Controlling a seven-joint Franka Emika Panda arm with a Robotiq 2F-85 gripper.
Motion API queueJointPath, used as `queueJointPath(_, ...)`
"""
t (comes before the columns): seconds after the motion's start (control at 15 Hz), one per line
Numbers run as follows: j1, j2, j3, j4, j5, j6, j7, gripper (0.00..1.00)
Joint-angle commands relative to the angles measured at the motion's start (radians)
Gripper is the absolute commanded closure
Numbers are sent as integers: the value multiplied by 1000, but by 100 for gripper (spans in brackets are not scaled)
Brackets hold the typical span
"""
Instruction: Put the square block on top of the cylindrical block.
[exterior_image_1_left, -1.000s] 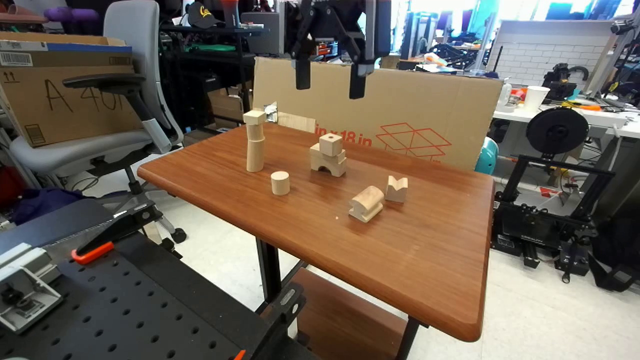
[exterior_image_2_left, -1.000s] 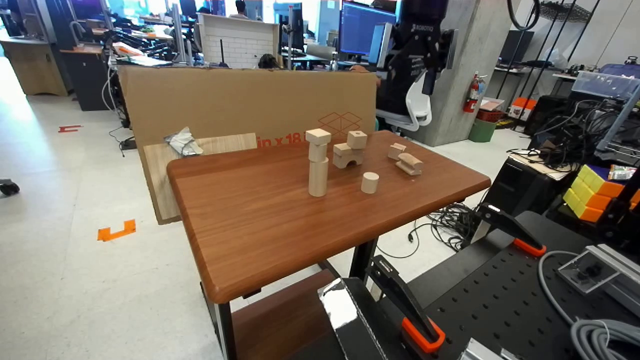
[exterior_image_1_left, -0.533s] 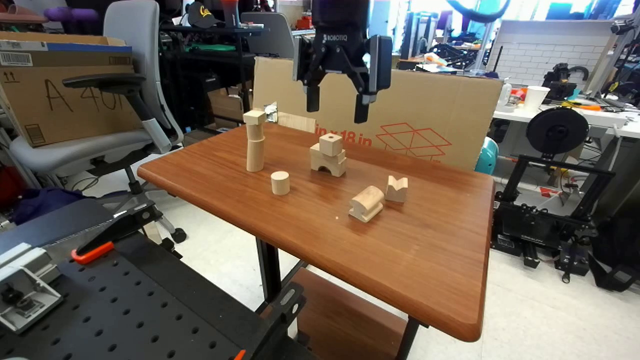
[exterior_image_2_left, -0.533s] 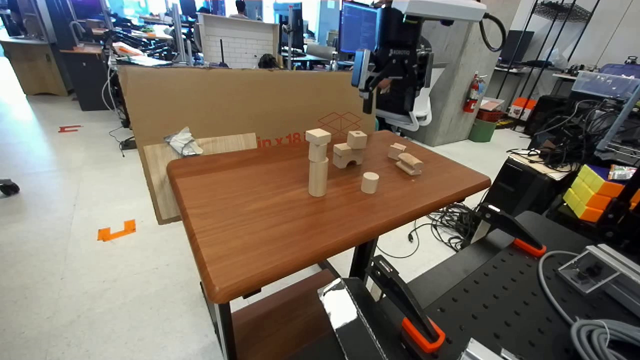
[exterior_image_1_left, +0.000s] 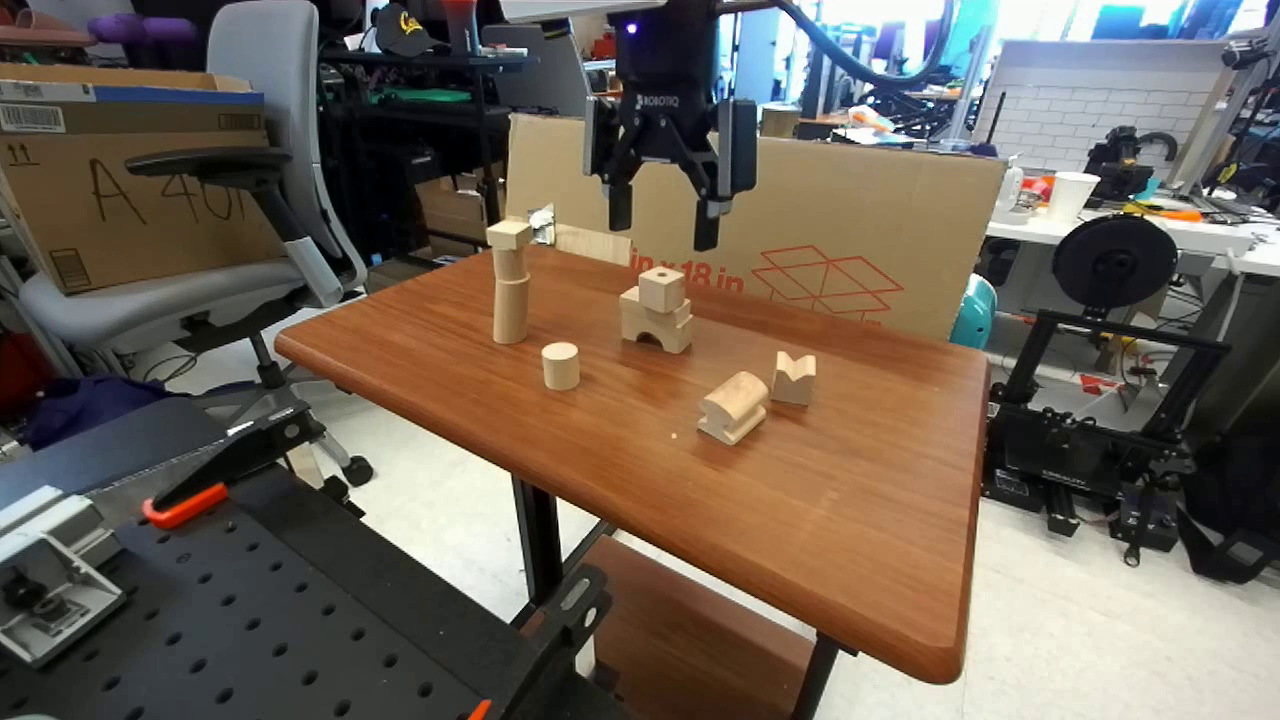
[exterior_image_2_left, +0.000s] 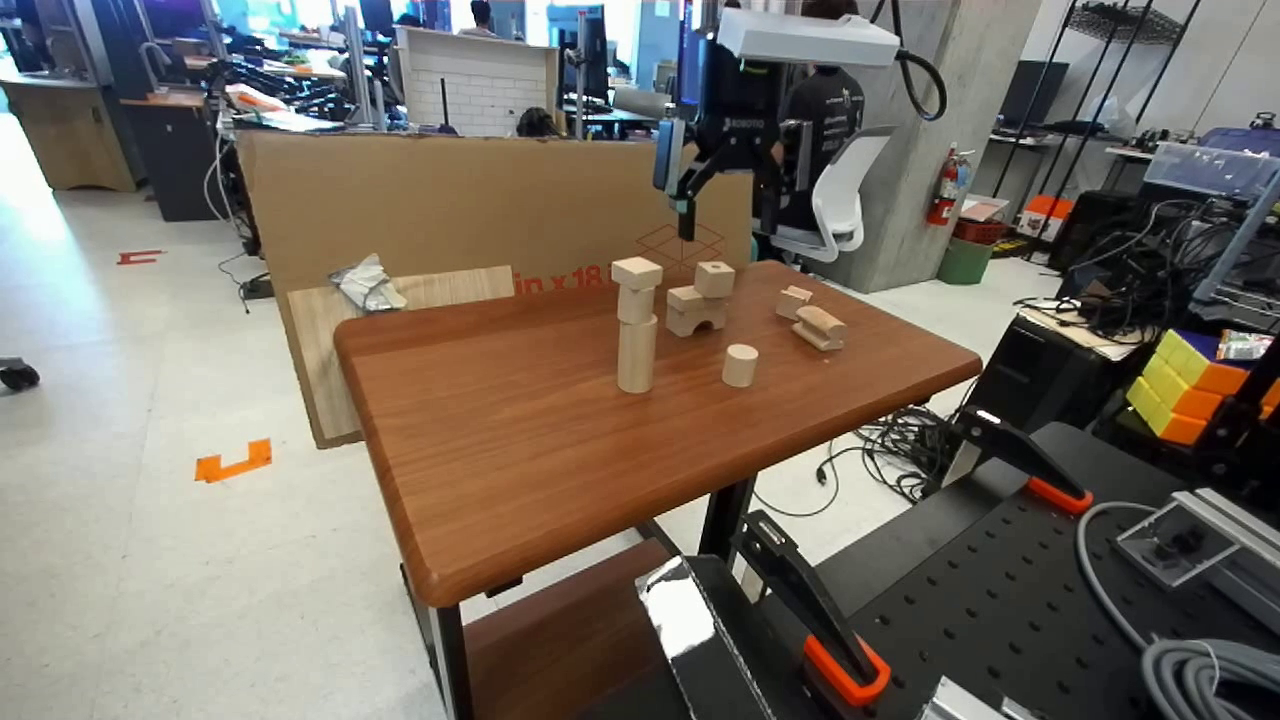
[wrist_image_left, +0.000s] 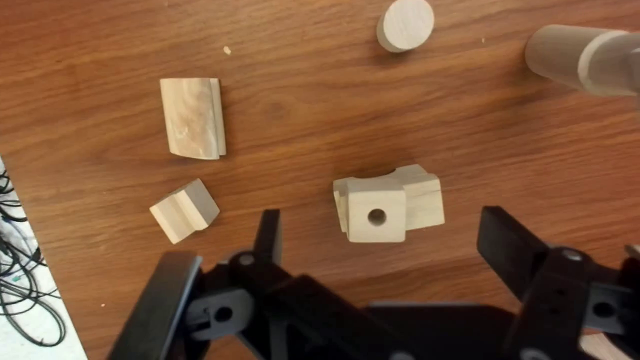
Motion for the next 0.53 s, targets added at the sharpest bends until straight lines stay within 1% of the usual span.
queueJointPath(0.0,23,64,-15,74,-10,-34,22,0)
queueJointPath(0.4,34,135,-25,129,-17,-54,34,0)
queueJointPath(0.47,34,142,-27,136,-17,-59,35,4)
